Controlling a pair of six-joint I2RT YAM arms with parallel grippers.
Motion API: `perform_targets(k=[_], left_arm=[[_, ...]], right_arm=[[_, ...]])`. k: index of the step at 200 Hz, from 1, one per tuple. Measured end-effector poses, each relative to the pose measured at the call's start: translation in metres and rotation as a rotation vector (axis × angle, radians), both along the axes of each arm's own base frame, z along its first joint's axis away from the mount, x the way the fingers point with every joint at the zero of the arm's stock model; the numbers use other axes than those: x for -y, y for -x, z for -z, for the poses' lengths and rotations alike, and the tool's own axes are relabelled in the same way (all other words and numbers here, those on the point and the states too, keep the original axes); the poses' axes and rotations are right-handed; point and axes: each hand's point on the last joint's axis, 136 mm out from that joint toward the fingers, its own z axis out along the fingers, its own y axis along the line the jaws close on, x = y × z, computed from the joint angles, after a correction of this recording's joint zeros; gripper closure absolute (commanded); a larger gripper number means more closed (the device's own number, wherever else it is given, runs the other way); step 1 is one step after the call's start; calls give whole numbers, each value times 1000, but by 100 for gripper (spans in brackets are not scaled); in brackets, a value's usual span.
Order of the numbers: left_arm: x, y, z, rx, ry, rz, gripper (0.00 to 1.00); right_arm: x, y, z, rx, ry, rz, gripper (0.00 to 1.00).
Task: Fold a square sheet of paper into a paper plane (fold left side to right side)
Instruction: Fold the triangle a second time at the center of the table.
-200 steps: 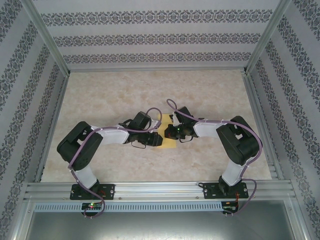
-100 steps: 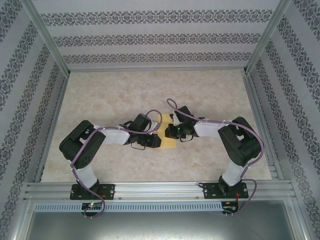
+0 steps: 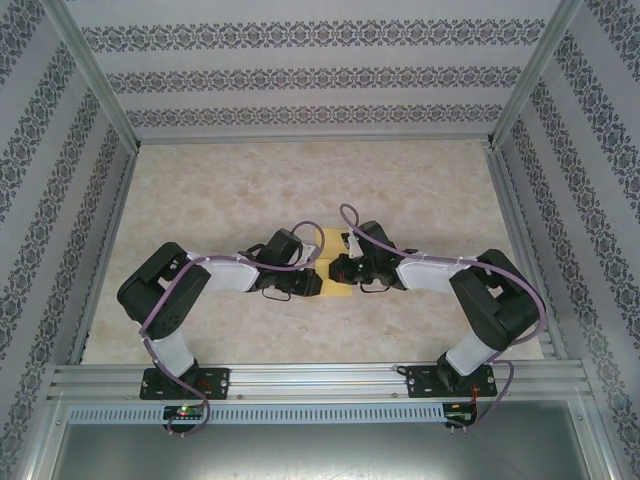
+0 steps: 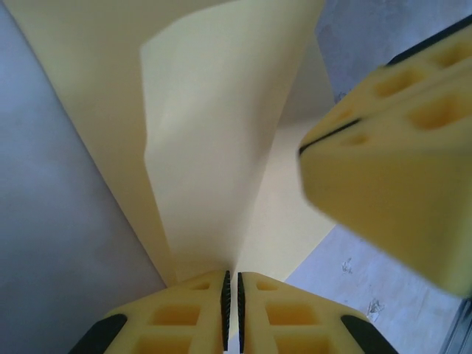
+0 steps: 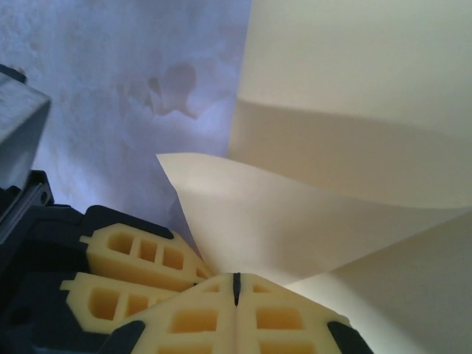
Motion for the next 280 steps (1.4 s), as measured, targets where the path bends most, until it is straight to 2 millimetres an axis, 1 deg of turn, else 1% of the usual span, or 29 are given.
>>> perform_targets(k=[31, 114, 162, 216, 280], left_arm=[[1, 1, 0, 6, -6, 1, 85], [1, 2, 0, 9, -10, 2, 85], [0, 2, 1, 11, -14, 0, 86], [0, 2, 1, 18, -13, -1, 86], [0, 2, 1, 21, -11, -1, 86]], right_arm=[[-10, 1, 7, -12, -19, -5, 100], [-12, -7, 22, -8, 20, -21, 100], [-10, -10, 23, 13, 23, -42, 100], [1, -18, 23, 34, -2, -32, 100], [25, -42, 22, 61, -8, 37, 100]])
